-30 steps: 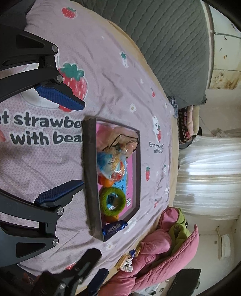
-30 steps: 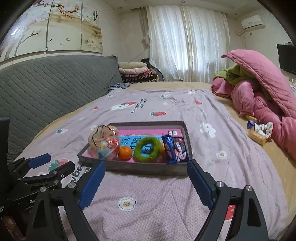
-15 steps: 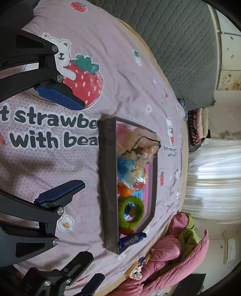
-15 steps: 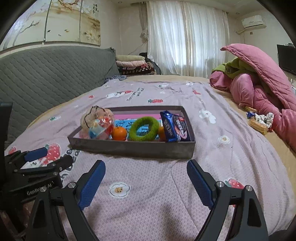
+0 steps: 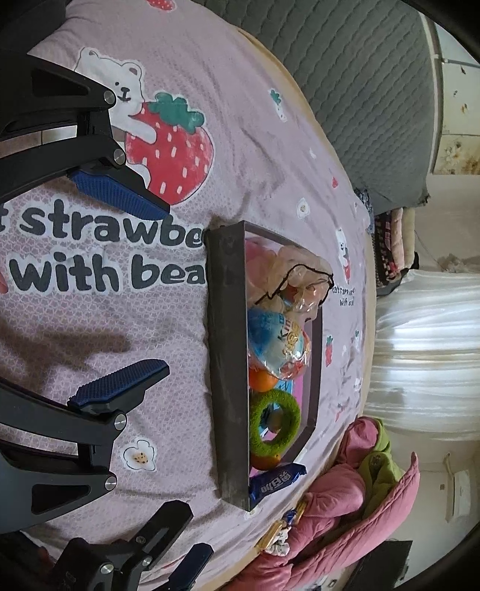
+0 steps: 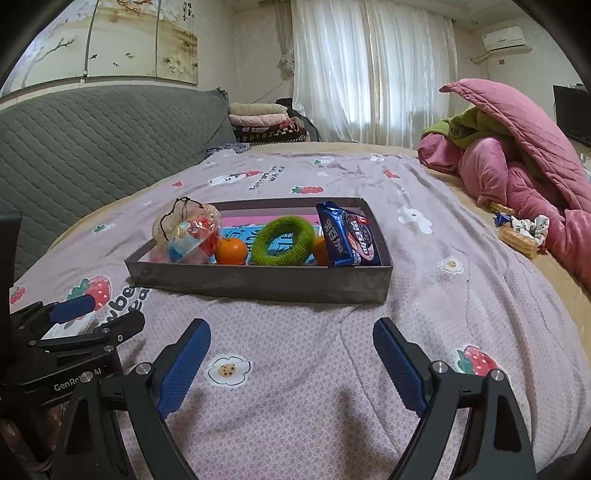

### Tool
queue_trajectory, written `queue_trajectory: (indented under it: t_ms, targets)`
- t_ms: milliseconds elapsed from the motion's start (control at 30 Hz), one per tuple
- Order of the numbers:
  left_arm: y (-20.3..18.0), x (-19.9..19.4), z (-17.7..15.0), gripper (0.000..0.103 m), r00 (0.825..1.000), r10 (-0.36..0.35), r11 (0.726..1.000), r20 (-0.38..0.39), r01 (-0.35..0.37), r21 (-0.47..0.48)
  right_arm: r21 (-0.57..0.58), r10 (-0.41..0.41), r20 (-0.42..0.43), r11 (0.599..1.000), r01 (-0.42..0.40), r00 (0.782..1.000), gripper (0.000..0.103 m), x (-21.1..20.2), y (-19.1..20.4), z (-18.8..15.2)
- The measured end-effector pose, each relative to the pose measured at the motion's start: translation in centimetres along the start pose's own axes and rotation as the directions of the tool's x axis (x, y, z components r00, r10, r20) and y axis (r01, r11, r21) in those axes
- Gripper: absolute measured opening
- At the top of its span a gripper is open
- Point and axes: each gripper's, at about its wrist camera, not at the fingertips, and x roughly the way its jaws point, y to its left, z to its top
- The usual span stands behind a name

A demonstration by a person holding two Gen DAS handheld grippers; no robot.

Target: Organize objects

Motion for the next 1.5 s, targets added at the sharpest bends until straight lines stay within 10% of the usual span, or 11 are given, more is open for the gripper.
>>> queue_trajectory:
  t_ms: [1500]
  targets:
    - [0.3, 1.5, -0.5, 0.079, 1.000, -0.009, 1.000, -0.024, 0.009, -0.026, 0.003, -0.016, -0.060, 1.000, 0.016, 0.998, 0.090, 1.9, 0.3, -1.6]
